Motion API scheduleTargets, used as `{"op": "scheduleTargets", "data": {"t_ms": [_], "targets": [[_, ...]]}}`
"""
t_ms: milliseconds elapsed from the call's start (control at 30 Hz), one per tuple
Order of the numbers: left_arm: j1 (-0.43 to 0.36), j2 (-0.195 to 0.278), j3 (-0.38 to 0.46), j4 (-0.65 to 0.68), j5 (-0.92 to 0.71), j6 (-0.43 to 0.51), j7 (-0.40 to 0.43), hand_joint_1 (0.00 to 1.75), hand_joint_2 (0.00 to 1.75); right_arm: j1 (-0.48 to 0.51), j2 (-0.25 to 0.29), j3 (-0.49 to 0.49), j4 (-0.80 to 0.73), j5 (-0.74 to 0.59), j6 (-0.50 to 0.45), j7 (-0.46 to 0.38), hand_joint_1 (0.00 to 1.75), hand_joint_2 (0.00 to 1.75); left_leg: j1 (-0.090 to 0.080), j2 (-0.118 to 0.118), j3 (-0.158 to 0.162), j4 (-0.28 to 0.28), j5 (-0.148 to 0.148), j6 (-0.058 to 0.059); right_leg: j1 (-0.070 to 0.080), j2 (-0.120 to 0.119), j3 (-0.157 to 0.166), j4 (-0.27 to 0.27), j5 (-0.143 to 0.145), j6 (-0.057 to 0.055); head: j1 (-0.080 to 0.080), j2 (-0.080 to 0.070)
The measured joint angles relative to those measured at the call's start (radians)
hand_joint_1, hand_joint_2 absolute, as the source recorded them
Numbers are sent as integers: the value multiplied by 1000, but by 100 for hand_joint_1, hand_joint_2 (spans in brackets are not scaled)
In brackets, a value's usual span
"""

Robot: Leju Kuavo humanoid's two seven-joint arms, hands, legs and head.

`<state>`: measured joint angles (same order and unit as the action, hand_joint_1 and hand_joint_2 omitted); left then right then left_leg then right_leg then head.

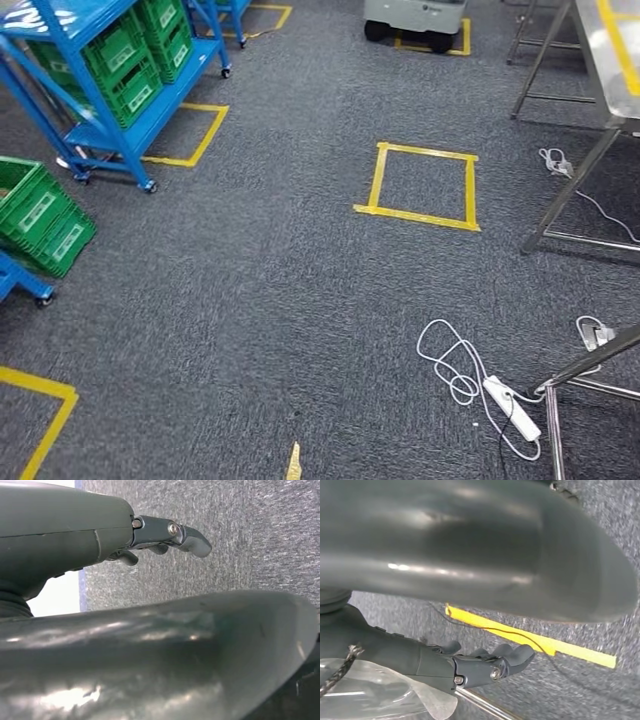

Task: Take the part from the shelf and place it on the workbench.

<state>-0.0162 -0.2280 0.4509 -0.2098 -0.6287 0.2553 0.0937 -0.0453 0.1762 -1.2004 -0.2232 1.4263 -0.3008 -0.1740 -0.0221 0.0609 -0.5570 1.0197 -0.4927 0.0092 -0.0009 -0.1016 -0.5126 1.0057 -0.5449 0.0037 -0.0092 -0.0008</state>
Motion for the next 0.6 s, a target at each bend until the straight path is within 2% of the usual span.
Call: {"op": "scheduleTargets", "data": {"t_ms": [33, 67, 133, 200, 233, 267, 300, 333, 367, 400, 433, 467, 500, 533, 600], "targets": [[1, 0, 0, 0, 0, 0, 0, 0, 0, -1, 0, 0, 0, -1, 1, 0, 0, 0, 0, -9, 0, -4, 1, 5, 0, -10, 3, -2, -1, 5, 0, 0], [4, 0, 0, 0, 0, 1, 0, 0, 0, -3, 0, 0, 0, -1, 2, 0, 0, 0, 2, -20, 2, -10, 4, 11, -2, -9, 4, 0, -6, 10, 0, 0], [5, -2, 0, 0, 0, 3, 0, 0, 0, -5, 0, 0, 0, -2, 3, -1, 0, 0, 8, -39, 8, -22, 12, 23, -5, 31, -14, 43, -37, 19, 4, 0], [2, -3, 1, 0, -1, 5, 0, 0, 0, -4, 0, -1, 0, -4, 6, -1, 0, 0, 11, -59, 9, -26, 16, 30, -8, 83, -75, 163, -95, 24, 9, 0], [1, -3, 1, 0, -1, 6, 0, 0, 0, -2, 0, -1, 0, -4, 7, -1, 0, 0, 11, -71, 8, -26, 16, 31, -8, 94, -110, 228, -118, 26, 11, 0], [1, -4, 1, 0, -1, 8, 0, 0, 0, 0, 0, -1, 0, -5, 8, -1, 0, 0, 11, -83, 8, -26, 16, 31, -9, 98, -135, 271, -125, 28, 11, 0], [2, -4, 1, 0, -2, 10, 0, 0, 0, 2, 0, -2, 0, -5, 10, -1, 0, 0, 11, -95, 9, -25, 16, 31, -10, 100, -144, 277, -111, 29, 11, 0], [2, -5, 2, 0, -2, 13, 1, 0, 0, 2, -1, -2, 0, -5, 12, -1, 0, 0, 12, -109, 11, -24, 16, 30, -11, 102, -133, 242, -78, 30, 11, 0], [2, -7, 2, 0, -2, 15, 1, 0, 0, 3, -2, -3, 0, -5, 14, -1, 0, 0, 13, -121, 13, -23, 14, 28, -14, 113, -107, 178, -36, 31, 11, 0], [1, -9, 2, 0, -3, 17, 1, 0, 0, 3, -3, -3, -1, -5, 16, -1, 0, 0, 14, -132, 13, -21, 13, 25, -18, 132, -80, 113, -1, 32, 12, 0], [0, -10, 2, 0, -3, 18, 1, 0, 0, 3, -4, -4, -1, -5, 17, -1, 0, 0, 13, -140, 13, -18, 11, 21, -21, 155, -58, 61, 20, 33, 12, 0], [-2, -11, 2, 0, -4, 20, 1, 0, 0, 3, -5, -4, -1, -5, 18, -1, 0, 0, 12, -149, 10, -14, 9, 17, -24, 175, -42, 30, 26, 31, 13, 0], [-3, -12, 2, 0, -5, 21, 1, 0, 0, 3, -5, -5, -1, -5, 19, 0, 0, 0, 12, -156, 6, -11, 8, 12, -25, 185, -35, 19, 22, 29, 13, 0], [-4, -13, 2, 0, -7, 22, 1, 0, 0, 4, -6, -6, -2, -5, 20, 0, 0, 0, 12, -165, 2, -9, 9, 7, -23, 183, -31, 15, 19, 24, 12, 0], [-4, -14, 2, 0, -9, 24, 0, 0, 0, 5, -7, -7, -3, -7, 22, 1, 0, 0, 15, -179, -5, -5, 9, -3, -22, 162, -27, 11, 20, 11, 13, 0]]}}
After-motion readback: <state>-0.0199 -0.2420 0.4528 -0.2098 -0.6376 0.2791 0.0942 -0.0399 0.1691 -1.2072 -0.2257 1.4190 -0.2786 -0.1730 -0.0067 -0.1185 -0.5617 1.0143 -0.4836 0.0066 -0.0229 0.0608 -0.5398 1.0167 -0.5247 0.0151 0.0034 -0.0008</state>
